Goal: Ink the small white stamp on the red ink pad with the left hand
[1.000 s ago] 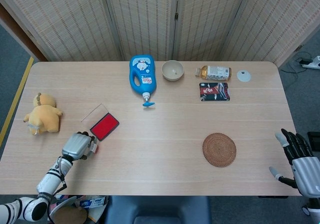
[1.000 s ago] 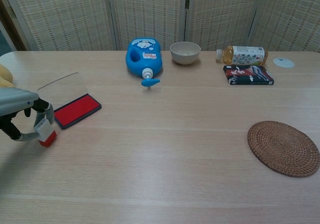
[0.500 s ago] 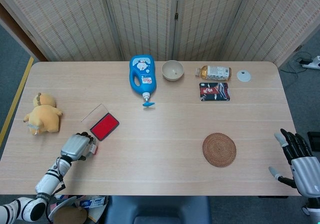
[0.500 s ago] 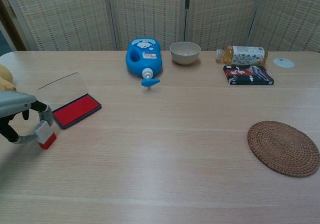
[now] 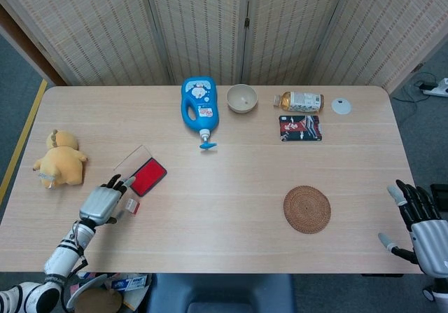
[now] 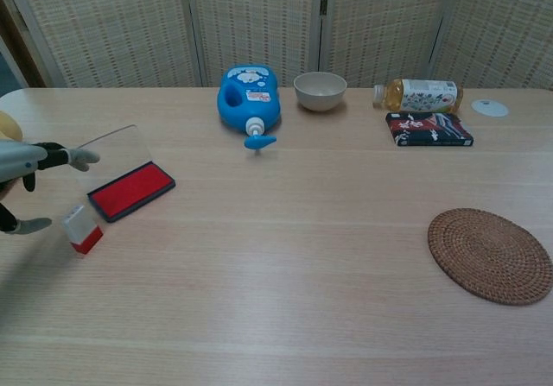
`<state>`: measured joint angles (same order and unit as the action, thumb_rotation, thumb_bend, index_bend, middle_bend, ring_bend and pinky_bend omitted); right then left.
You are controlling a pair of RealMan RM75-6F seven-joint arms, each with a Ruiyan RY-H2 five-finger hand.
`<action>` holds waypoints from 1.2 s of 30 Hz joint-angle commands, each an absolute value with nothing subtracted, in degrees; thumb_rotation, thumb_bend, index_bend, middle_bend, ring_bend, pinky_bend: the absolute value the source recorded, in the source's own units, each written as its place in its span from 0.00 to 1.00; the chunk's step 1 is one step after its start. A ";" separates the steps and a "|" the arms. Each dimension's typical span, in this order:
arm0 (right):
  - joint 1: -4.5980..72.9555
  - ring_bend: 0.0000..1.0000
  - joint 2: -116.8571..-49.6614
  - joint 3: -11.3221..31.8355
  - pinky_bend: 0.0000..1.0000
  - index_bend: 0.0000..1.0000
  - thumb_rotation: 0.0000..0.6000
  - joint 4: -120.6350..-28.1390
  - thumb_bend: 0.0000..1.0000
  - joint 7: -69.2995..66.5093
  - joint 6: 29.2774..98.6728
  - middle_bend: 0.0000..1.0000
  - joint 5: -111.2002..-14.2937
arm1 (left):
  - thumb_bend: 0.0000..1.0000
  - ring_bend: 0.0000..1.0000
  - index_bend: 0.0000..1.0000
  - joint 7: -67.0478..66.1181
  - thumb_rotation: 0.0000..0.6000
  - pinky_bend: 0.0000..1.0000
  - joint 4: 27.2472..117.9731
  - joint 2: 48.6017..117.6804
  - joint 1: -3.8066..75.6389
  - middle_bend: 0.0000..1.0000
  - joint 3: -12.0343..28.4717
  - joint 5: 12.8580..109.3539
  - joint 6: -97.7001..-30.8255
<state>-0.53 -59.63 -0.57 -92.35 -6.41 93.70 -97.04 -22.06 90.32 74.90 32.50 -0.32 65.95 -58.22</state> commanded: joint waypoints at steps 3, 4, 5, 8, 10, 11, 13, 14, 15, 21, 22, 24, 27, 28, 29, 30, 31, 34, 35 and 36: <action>-0.88 0.00 -59.60 -0.76 0.00 0.00 1.00 -92.23 0.20 -6.41 94.49 0.00 -97.68 | 0.34 0.04 0.02 -27.74 1.00 0.34 102.88 66.75 25.22 0.12 -1.28 70.56 -74.37; -0.96 0.00 -59.62 -0.83 0.00 0.00 1.00 -92.20 0.20 -6.38 94.67 0.00 -97.88 | 0.34 0.04 0.02 -27.67 1.00 0.33 104.23 65.69 23.60 0.12 -1.66 71.79 -77.24; -1.03 0.00 -59.66 -0.88 0.00 0.00 1.00 -92.18 0.20 -6.35 94.83 0.00 -98.01 | 0.34 0.04 0.02 -27.26 1.00 0.31 105.29 64.81 21.90 0.11 -2.07 72.99 -80.04; -1.05 0.00 -59.71 -0.90 0.00 0.00 1.00 -92.15 0.20 -6.33 94.79 0.00 -97.99 | 0.34 0.00 0.02 -22.49 1.00 0.24 105.86 63.25 15.47 0.06 -3.72 77.59 -89.27; -0.67 0.00 -59.63 -0.71 0.00 0.00 1.00 -92.12 0.20 -6.86 93.80 0.00 -97.16 | 0.34 0.00 0.01 -18.38 1.00 0.20 104.30 63.39 12.33 0.04 -4.59 79.64 -92.93; -0.37 0.00 -59.51 -0.55 0.00 0.00 1.00 -92.21 0.20 -7.33 92.88 0.00 -96.27 | 0.34 0.00 0.01 -16.42 1.00 0.18 103.23 63.63 10.98 0.03 -4.95 80.46 -94.37; 0.54 0.00 -59.24 0.25 0.00 0.00 1.00 -92.32 0.20 -8.13 90.38 0.00 -93.54 | 0.34 0.00 0.01 -12.37 1.00 0.15 100.44 64.38 8.40 0.03 -5.60 82.17 -96.87; 0.91 0.00 -59.22 0.75 0.00 0.00 1.00 -92.37 0.20 -8.30 89.36 0.00 -92.10 | 0.34 0.00 0.01 -10.89 1.00 0.14 99.25 64.74 7.52 0.03 -5.75 82.70 -97.62; 1.32 0.00 -59.29 1.51 0.00 0.00 1.00 -92.39 0.20 -8.09 88.26 0.00 -90.21 | 0.34 0.00 0.01 -9.09 1.00 0.12 97.77 65.23 6.52 0.02 -5.77 83.21 -98.46; 1.99 0.00 -60.18 2.89 0.00 0.00 1.00 -93.00 0.20 -5.01 86.88 0.00 -87.25 | 0.34 0.00 0.00 -5.29 1.00 0.01 94.70 65.85 4.02 0.00 -3.87 80.81 -98.34; 2.09 0.00 -60.23 2.89 0.00 0.00 1.00 -93.04 0.20 -4.70 86.69 0.00 -87.25 | 0.34 0.00 0.00 -5.37 1.00 0.00 94.80 65.70 3.91 0.00 -3.68 80.68 -98.08; 2.33 0.00 -60.36 2.90 0.00 0.00 1.00 -93.18 0.20 -4.28 86.18 0.00 -87.08 | 0.34 0.00 0.00 -5.78 1.00 0.00 94.96 65.44 3.66 0.00 -3.51 80.86 -97.52; 2.59 0.00 -60.37 2.87 0.00 0.00 1.00 -93.25 0.20 -3.92 85.56 0.00 -86.92 | 0.34 0.00 0.00 -5.79 1.00 0.00 95.20 65.29 3.21 0.00 -2.99 81.32 -97.43; 2.58 0.00 -60.36 2.86 0.00 0.00 1.00 -93.32 0.20 -3.85 85.62 0.00 -87.01 | 0.34 0.00 0.00 -5.84 1.00 0.00 95.22 65.30 3.02 0.00 -2.81 81.42 -97.53; 2.51 0.00 -60.37 2.83 0.00 0.00 1.00 -93.38 0.20 -3.79 85.81 0.00 -87.12 | 0.34 0.00 0.00 -5.91 1.00 0.00 95.25 65.29 2.83 0.00 -2.69 81.52 -97.57; 2.31 0.00 -60.34 2.78 0.00 0.00 1.00 -93.49 0.20 -3.71 86.18 0.00 -87.25 | 0.34 0.00 0.00 -5.92 1.00 0.00 95.31 65.29 2.60 0.00 -2.54 81.77 -97.67; 2.10 0.00 -60.35 2.78 0.00 0.00 1.00 -93.59 0.20 -3.66 86.61 0.00 -87.33 | 0.34 0.00 0.00 -5.90 1.00 0.00 95.28 65.30 2.44 0.00 -2.45 82.01 -97.71; 1.37 0.00 -60.60 3.05 0.00 0.00 1.00 -93.67 0.20 -3.05 88.48 0.00 -87.59 | 0.34 0.00 0.00 -6.06 1.00 0.00 94.96 65.27 2.23 0.00 -2.21 82.55 -97.18; 1.16 0.00 -60.73 3.10 0.00 0.00 1.00 -93.70 0.20 -2.88 88.99 0.00 -87.70 | 0.34 0.00 0.00 -6.13 1.00 0.00 94.82 65.25 2.30 0.00 -2.11 82.54 -96.56; 1.07 0.00 -60.77 3.09 0.00 0.00 1.00 -93.74 0.20 -2.82 89.20 0.00 -87.80 | 0.34 0.00 0.00 -6.15 1.00 0.00 94.76 65.24 2.39 0.00 -2.00 82.43 -96.02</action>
